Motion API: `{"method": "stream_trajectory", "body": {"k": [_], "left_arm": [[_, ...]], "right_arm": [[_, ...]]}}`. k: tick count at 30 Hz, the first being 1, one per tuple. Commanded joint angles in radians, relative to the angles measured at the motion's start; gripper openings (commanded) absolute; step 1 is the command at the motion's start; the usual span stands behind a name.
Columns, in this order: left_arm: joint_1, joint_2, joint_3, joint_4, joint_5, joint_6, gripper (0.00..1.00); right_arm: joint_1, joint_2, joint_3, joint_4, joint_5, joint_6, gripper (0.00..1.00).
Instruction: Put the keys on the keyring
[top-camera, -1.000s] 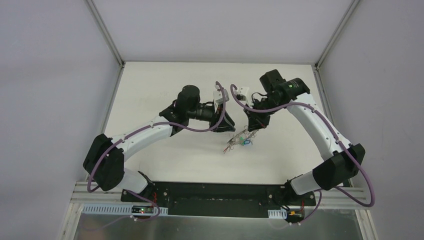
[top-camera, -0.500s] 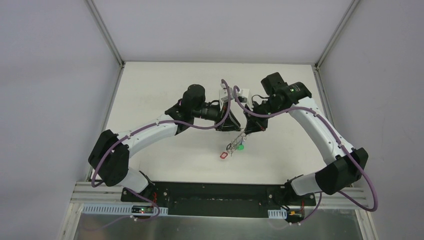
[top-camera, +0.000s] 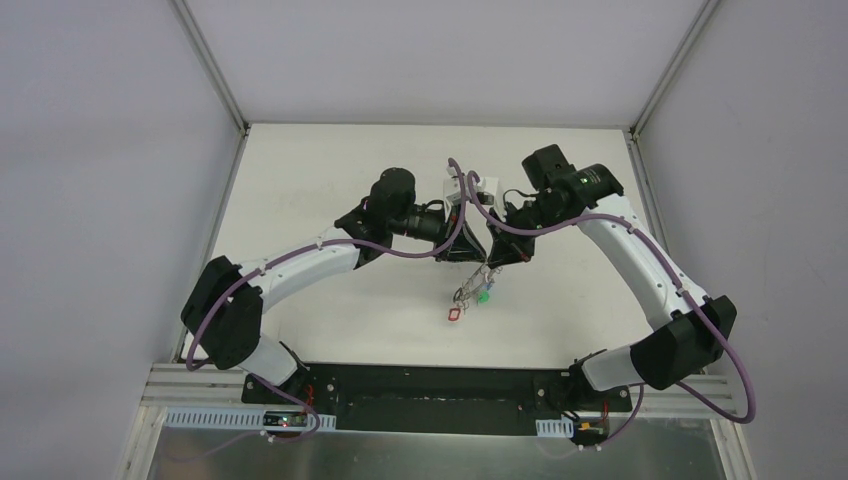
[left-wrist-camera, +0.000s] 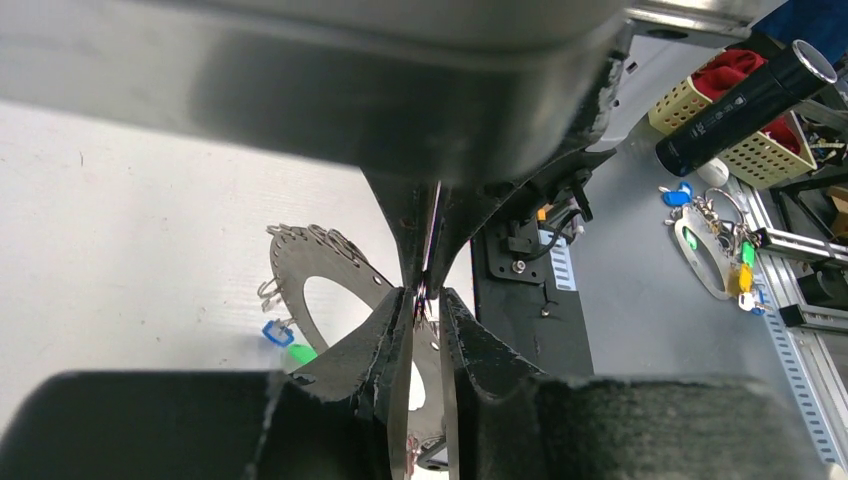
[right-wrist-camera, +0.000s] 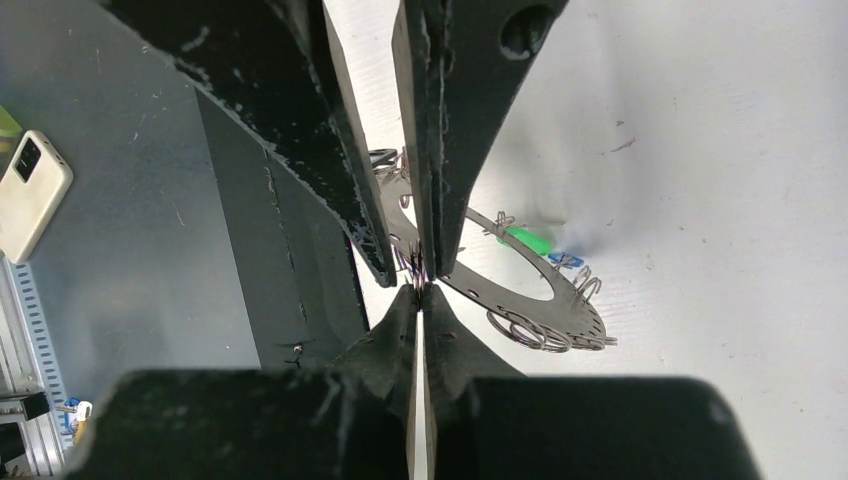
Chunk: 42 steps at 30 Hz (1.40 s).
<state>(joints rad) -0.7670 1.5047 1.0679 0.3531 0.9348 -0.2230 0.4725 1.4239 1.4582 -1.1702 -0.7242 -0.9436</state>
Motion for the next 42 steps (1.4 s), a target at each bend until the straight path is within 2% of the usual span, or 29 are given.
{"method": "stream_trajectory", "body": {"k": [1, 8, 23, 30, 39, 42], "left_arm": [[-0.015, 0.005, 0.040, 0.023, 0.039, 0.009, 0.16], [-0.018, 0.009, 0.046, 0.004, 0.043, 0.020, 0.11], [-0.020, -0.006, -0.010, 0.077, 0.072, 0.012, 0.14], [-0.020, -0.003, -0.012, 0.084, 0.074, 0.006, 0.10], [-0.020, -0.003, -0.013, 0.078, 0.071, 0.008, 0.15], [-0.019, -0.003, -0.010, 0.077, 0.073, 0.008, 0.11]], "right_arm": [[-0.003, -0.039, 0.001, 0.011, -0.063, -0.018, 0.00], [-0.005, -0.040, 0.004, 0.009, -0.063, -0.014, 0.00], [-0.028, -0.051, 0.001, 0.016, -0.101, -0.006, 0.00], [-0.035, -0.054, -0.002, 0.020, -0.110, -0.002, 0.00], [-0.043, -0.059, -0.005, 0.021, -0.122, 0.000, 0.00], [-0.045, -0.060, -0.007, 0.022, -0.124, 0.000, 0.00]]}}
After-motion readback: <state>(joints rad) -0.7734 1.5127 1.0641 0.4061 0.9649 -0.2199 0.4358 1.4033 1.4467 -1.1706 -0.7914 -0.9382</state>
